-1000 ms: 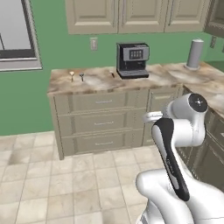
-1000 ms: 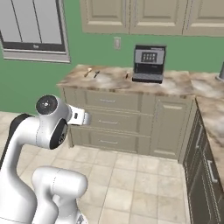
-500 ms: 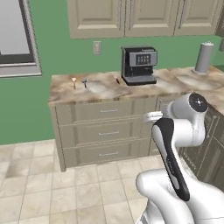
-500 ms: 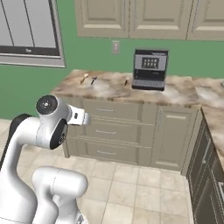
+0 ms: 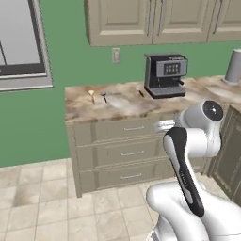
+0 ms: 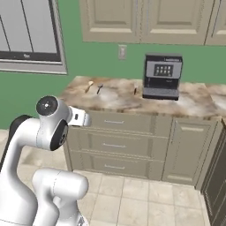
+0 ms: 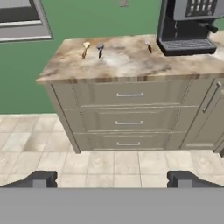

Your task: Organize the utensils by type. Pick up the wooden spoons from the counter and place them in the open cabinet. Then pick up the metallic utensils from the counter and place them in the open drawer.

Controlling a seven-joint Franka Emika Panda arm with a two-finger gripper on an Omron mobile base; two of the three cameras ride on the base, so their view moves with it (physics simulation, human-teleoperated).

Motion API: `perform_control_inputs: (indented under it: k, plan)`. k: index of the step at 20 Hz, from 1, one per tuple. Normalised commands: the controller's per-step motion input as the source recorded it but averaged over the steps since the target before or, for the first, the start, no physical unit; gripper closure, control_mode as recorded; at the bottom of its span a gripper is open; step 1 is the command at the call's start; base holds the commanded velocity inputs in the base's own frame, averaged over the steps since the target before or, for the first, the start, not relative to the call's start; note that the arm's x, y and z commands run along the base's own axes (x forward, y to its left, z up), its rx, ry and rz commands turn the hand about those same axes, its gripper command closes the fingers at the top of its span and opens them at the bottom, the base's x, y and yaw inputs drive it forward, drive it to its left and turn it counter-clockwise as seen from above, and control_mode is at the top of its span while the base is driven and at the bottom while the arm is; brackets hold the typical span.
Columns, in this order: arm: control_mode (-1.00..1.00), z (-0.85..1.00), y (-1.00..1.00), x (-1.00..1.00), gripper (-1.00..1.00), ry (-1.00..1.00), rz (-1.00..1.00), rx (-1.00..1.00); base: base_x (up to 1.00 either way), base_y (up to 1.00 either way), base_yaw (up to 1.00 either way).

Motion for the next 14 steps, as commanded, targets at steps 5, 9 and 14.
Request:
perform_control_inputs:
  k: [5, 9, 14]
  plan:
    - [1.0, 0.0, 0.0, 0.0, -1.0, 0.0, 0.0, 0.0, 0.63, 0.62, -0.11]
    - [1.0, 0.0, 0.0, 0.0, -1.0, 0.0, 0.0, 0.0, 0.68, 0.52, -0.09]
    - [1.0, 0.0, 0.0, 0.0, -1.0, 0.0, 0.0, 0.0, 0.67, 0.44, -0.05]
